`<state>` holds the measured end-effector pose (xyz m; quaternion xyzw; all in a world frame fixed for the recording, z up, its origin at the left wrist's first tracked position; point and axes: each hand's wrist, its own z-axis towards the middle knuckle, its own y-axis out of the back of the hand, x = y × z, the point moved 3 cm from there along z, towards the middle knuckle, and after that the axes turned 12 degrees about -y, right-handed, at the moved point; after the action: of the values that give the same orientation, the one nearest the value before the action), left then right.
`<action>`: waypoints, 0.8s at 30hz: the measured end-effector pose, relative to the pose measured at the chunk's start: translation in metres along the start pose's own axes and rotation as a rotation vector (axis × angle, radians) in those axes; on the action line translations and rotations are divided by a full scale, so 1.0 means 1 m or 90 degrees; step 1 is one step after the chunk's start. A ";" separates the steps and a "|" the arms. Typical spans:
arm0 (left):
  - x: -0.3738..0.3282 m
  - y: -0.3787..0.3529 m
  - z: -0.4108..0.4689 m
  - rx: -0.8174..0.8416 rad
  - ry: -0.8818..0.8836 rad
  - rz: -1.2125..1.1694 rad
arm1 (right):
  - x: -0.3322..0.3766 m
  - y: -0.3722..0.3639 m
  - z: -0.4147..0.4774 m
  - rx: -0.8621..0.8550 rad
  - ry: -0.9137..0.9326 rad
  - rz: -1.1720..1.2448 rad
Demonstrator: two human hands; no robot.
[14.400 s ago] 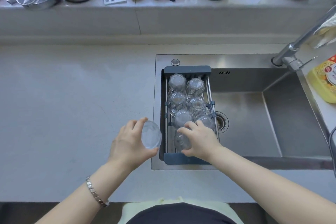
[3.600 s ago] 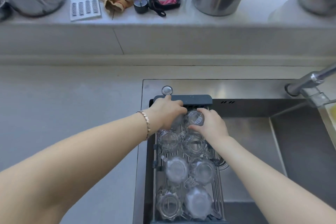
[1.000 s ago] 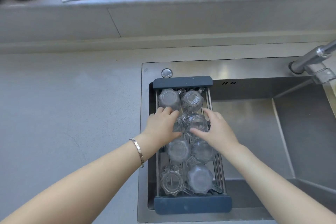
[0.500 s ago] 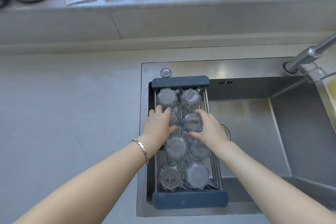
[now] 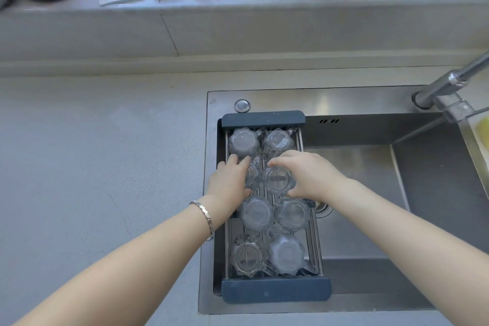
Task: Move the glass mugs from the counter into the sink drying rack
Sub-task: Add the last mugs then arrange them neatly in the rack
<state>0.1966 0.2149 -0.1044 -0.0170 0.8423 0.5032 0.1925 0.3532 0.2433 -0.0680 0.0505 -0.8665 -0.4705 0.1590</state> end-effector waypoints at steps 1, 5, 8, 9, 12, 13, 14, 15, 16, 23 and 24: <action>0.000 0.000 0.000 0.000 0.001 -0.001 | -0.002 -0.001 0.003 0.021 0.024 -0.013; 0.000 -0.001 -0.001 0.005 -0.008 0.008 | -0.009 -0.015 0.016 0.079 0.088 -0.047; 0.000 -0.002 -0.001 0.002 -0.016 0.010 | -0.017 -0.019 0.022 0.027 0.073 -0.003; 0.001 -0.002 -0.002 -0.002 -0.017 0.010 | -0.020 -0.020 0.021 -0.009 0.053 0.022; 0.003 -0.005 -0.004 -0.013 -0.019 0.001 | -0.027 -0.030 0.007 -0.139 -0.048 0.178; 0.004 -0.006 -0.005 -0.016 -0.021 -0.003 | -0.028 -0.034 0.000 -0.147 -0.106 0.261; 0.004 -0.006 -0.006 -0.020 -0.021 -0.006 | -0.028 -0.040 -0.006 -0.128 -0.159 0.328; 0.004 -0.006 -0.006 -0.024 -0.022 -0.009 | -0.027 -0.047 -0.008 -0.091 -0.205 0.362; 0.003 -0.005 -0.005 -0.030 -0.022 -0.011 | -0.025 -0.054 -0.010 -0.057 -0.235 0.365; 0.001 -0.001 0.000 -0.017 -0.015 0.039 | -0.021 -0.067 -0.003 -0.102 -0.270 0.353; 0.001 -0.001 -0.001 -0.019 -0.018 0.041 | -0.022 -0.066 -0.003 -0.101 -0.270 0.353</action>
<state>0.1955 0.2140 -0.1055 0.0142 0.8319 0.5219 0.1880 0.3705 0.2091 -0.1265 -0.2975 -0.8217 -0.4755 0.1008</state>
